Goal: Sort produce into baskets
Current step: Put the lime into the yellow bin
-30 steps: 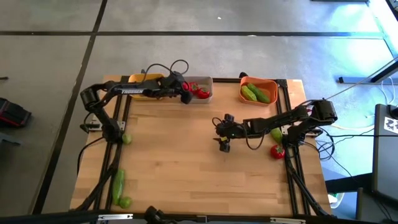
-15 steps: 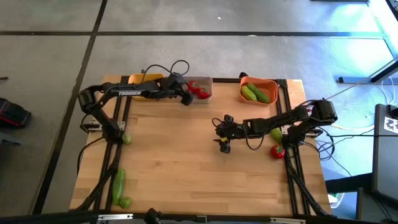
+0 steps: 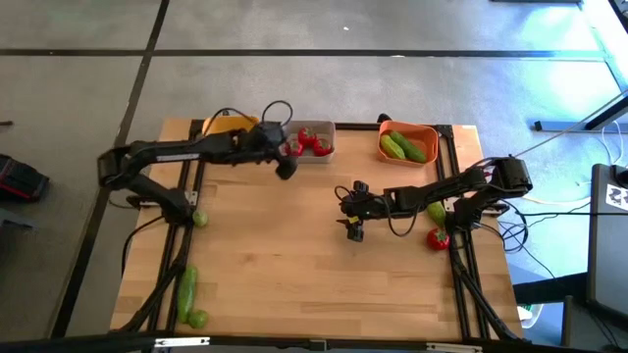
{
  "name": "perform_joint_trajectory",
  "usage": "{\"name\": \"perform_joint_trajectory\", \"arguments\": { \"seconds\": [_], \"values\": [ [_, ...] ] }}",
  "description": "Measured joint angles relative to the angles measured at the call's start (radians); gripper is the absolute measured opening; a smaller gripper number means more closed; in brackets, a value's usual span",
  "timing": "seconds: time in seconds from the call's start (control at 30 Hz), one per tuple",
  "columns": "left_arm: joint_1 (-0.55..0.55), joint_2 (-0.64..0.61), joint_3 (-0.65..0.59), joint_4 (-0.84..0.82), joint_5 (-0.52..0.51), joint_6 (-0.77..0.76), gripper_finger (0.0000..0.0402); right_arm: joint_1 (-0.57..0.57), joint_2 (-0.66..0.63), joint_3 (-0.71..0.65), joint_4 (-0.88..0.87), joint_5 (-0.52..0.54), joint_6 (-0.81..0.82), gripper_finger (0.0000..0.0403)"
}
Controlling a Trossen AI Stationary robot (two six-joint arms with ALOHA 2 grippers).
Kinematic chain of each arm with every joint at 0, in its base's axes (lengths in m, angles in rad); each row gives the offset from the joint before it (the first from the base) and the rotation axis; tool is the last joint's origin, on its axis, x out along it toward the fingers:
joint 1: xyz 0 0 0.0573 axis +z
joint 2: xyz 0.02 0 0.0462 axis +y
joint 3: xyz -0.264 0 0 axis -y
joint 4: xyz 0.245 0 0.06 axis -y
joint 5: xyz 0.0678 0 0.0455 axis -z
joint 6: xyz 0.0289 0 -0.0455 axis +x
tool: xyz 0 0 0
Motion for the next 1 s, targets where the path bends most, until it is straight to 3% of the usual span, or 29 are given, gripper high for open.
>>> {"name": "perform_joint_trajectory", "arguments": {
  "seconds": [0.23, 0.57, 0.73, 1.0],
  "values": [
    [-0.180, -0.131, 0.000, -0.224, 0.010, -0.048, 0.0326, 0.000, 0.000, 0.000, 0.013, 0.000, 0.000, 0.0252],
    [-0.454, -0.183, 0.000, -0.622, 0.010, -0.315, 0.0326, 0.001, 0.000, 0.000, 0.012, -0.054, 0.059, 0.0252],
    [-0.541, -0.150, 0.000, -0.816, 0.026, -0.420, 0.0326, 0.001, 0.000, 0.000, 0.012, -0.057, 0.058, 0.0252],
    [-0.538, 0.010, -0.001, -1.047, 0.150, -0.411, 0.0326, 0.000, 0.000, 0.000, 0.012, -0.052, 0.054, 0.0252]
  ]
}}
